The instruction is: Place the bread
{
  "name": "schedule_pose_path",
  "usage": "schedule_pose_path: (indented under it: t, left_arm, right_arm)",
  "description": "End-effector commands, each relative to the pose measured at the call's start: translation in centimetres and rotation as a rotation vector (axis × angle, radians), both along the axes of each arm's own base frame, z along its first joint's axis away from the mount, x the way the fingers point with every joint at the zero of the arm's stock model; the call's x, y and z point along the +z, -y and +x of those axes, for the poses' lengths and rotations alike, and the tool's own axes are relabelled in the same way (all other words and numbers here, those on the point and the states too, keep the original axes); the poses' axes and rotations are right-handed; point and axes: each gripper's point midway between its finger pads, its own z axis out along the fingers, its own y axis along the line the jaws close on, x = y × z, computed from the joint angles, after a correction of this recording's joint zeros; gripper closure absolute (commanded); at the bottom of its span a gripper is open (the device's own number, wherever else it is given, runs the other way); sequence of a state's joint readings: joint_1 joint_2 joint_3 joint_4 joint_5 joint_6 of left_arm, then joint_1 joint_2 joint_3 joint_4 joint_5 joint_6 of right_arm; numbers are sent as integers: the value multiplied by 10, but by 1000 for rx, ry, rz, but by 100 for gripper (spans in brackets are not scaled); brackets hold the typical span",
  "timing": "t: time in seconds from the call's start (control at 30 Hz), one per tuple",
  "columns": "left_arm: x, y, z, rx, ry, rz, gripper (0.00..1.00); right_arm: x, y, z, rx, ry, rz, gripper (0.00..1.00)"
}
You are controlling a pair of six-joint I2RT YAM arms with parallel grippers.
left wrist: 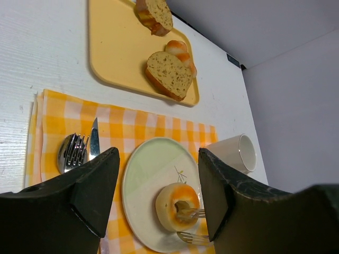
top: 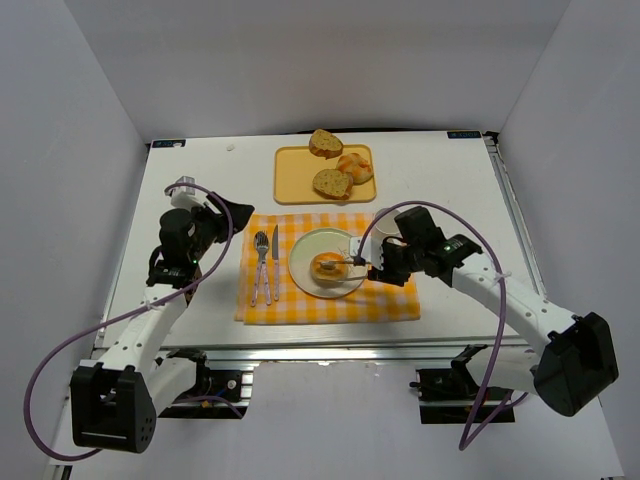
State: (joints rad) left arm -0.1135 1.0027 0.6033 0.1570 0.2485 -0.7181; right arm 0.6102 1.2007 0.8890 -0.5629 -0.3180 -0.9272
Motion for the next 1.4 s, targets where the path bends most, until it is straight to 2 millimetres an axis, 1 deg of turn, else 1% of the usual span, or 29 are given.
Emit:
schedule_pose_path:
  t: [0.0,0.2,0.27,0.3,0.33,0.37,0.4,0.47,0.5,0.53,0.6,0.63,0.67,0.7,0.73,0.77,0.8,0.83,0.87,0.9,0.93,1.0,1.03,1.1,1.13,1.2,1.23,1.3,1.37]
  left_arm:
    - [21,2,-2,-4,72,-20,29]
    - [15,6,4,-20,50,-33,31]
    - [18,9,7,-37,52,-42,36]
    - [16,12,11,-47,46,-46,40]
    - [19,16,13,-69,50,-57,48]
    - [19,18,15,-77,47,-68,52]
    - [15,21,19,-83,34,-72,55]
    - [21,30,23,-114,42,-74,60]
    - [16,33,26,-122,28,-72,60]
    - [17,35,28,-128,27,-72,60]
    - [21,42,30,-144,39,-73,61]
    - [18,46,31,-149,30,-72,62]
    - [20,53,31,-166,32,-66,63]
    - [17,55,31,-169,21,-61,65]
    - [13,61,31,-183,9,-58,66]
    - [12,62,31,-187,7,-58,66]
    - [12,63,31,-185,8,-60,66]
    - [13,65,30,-188,11,-62,66]
    - [14,64,29,-185,14,-66,65]
    - [12,63,29,-180,13,-65,65]
    - [12,63,29,-179,11,-65,64]
    - [12,63,27,-181,10,-62,63]
    - [12,63,27,-181,9,-60,62]
    - [12,62,25,-180,6,-57,60]
    - [12,62,25,-178,6,-57,59]
    - [12,61,24,-178,-1,-50,56]
    - [14,60,25,-172,2,-47,55]
    - [14,58,24,-164,0,-41,51]
    - [15,56,22,-150,2,-39,49]
  right_arm:
    - [30,-9,5,23,66,70,51]
    - [57,-14,8,4,91,130,54]
    - [72,-15,12,-30,99,175,56]
    - [78,-17,14,-40,98,197,57]
    - [85,-14,22,-69,104,218,58]
    - [97,-16,26,-100,93,258,59]
    - [104,-8,35,-144,93,278,60]
    - [111,-3,48,-197,74,311,61]
    - [121,5,58,-239,70,341,62]
    - [119,9,65,-267,55,344,63]
    - [128,19,80,-355,37,385,66]
    - [128,38,97,-448,26,400,68]
    - [130,50,110,-519,29,418,72]
    - [128,74,127,-655,-17,452,74]
    - [127,88,136,-727,-39,473,76]
    - [123,101,144,-799,-59,485,79]
    - [118,125,152,-886,-77,498,79]
    - [104,140,157,-980,-136,516,79]
    - [95,152,160,-1037,-154,519,78]
    - [90,171,167,-1105,-145,537,78]
    - [69,181,166,-1179,-201,552,77]
    - [55,208,175,-1293,-184,583,74]
    - [33,216,174,-1363,-213,569,71]
    - [16,223,178,-1398,-204,562,68]
    - [8,227,185,-1400,-178,567,67]
    - [-18,230,183,-1432,-203,539,62]
    - [-23,233,185,-1439,-190,534,59]
    - [-43,237,183,-1471,-209,501,55]
    - [-53,239,180,-1483,-222,477,50]
